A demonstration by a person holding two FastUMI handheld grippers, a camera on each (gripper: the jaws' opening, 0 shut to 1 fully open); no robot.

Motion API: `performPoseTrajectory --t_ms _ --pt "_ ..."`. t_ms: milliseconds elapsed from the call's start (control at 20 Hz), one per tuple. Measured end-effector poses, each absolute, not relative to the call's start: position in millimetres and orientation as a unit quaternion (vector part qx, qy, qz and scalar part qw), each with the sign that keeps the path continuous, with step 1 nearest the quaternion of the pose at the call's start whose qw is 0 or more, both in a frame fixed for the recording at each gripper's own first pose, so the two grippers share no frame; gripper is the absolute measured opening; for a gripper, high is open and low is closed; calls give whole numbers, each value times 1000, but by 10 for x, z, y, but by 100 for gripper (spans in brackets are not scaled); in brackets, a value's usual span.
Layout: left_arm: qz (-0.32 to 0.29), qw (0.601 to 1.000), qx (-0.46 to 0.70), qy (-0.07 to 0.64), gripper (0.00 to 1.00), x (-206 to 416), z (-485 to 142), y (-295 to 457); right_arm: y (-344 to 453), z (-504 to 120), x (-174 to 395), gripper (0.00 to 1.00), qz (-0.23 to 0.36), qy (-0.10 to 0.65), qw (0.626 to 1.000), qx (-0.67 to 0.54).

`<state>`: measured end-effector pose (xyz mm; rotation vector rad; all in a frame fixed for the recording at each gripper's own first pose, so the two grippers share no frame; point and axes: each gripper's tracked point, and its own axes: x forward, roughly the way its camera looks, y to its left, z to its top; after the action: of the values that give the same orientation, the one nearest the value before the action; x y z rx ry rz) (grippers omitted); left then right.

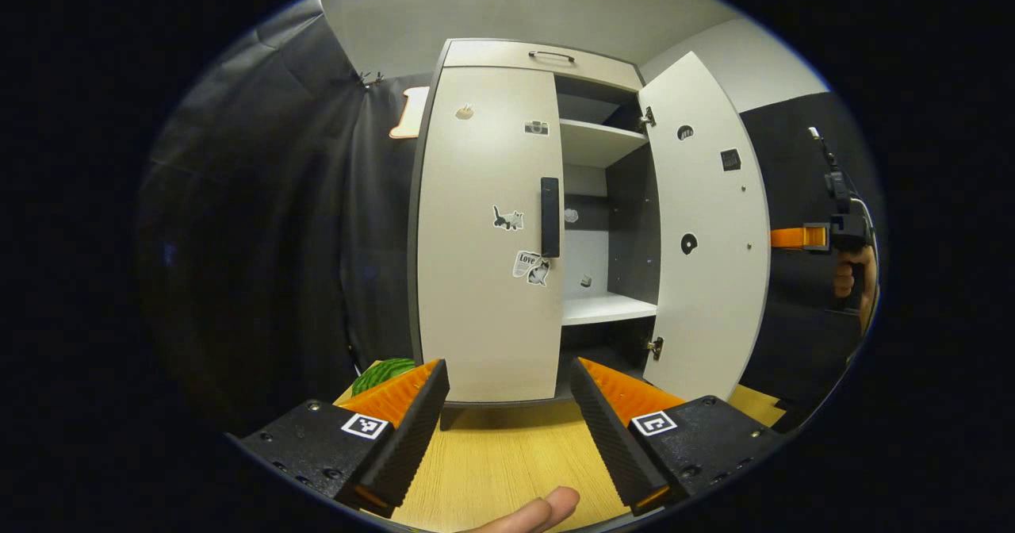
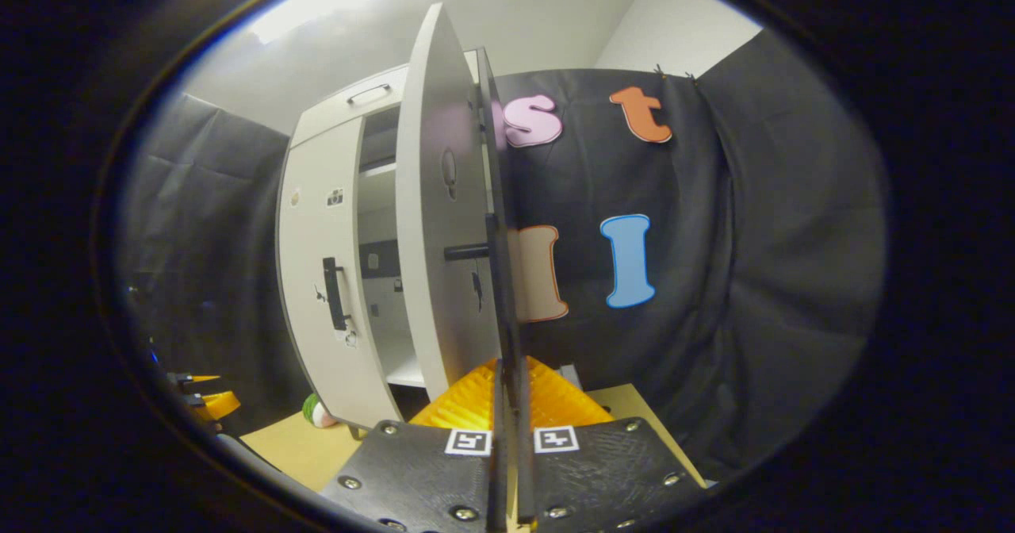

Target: Open the right door of the double-door shoe cabinet with the right hand, and open the left door with the left hand.

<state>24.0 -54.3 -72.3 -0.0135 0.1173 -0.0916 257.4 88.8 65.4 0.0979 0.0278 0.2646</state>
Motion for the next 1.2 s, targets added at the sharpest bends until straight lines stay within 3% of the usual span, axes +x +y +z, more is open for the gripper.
performPoseTrajectory --t_ms 50,200,350,550,700,750,950,1000,1100,1200 --pt "-47 997 -6 59 96 284 -707 -564 864 660 2583 8 123 6 991 43" --pt "-51 997 -5 58 96 415 -635 -632 715 628 2333 61 103 -15 994 32" --pt "-56 997 -3 45 96 566 -498 -717 764 518 1964 99 98 -35 994 20" --pt "-32 999 1 34 96 835 -341 -717 920 287 1380 95 100 -41 994 21" --pt "-26 999 1 33 95 1109 -247 -763 1050 118 1047 99 109 -31 992 56" --pt "-28 999 -3 33 95 1198 -214 -793 1111 85 945 95 115 -30 991 64" --pt "-45 999 -16 20 96 1654 43 -989 980 -31 691 100 93 -38 992 83" --pt "-42 999 -16 13 97 1768 97 -1011 1000 -80 643 94 90 -35 992 82" --pt "-40 999 -20 11 95 1992 187 -1090 1008 -169 524 99 86 -30 992 83" --pt "-38 999 -19 17 96 2207 223 -1150 1055 -213 446 94 90 -31 993 73"
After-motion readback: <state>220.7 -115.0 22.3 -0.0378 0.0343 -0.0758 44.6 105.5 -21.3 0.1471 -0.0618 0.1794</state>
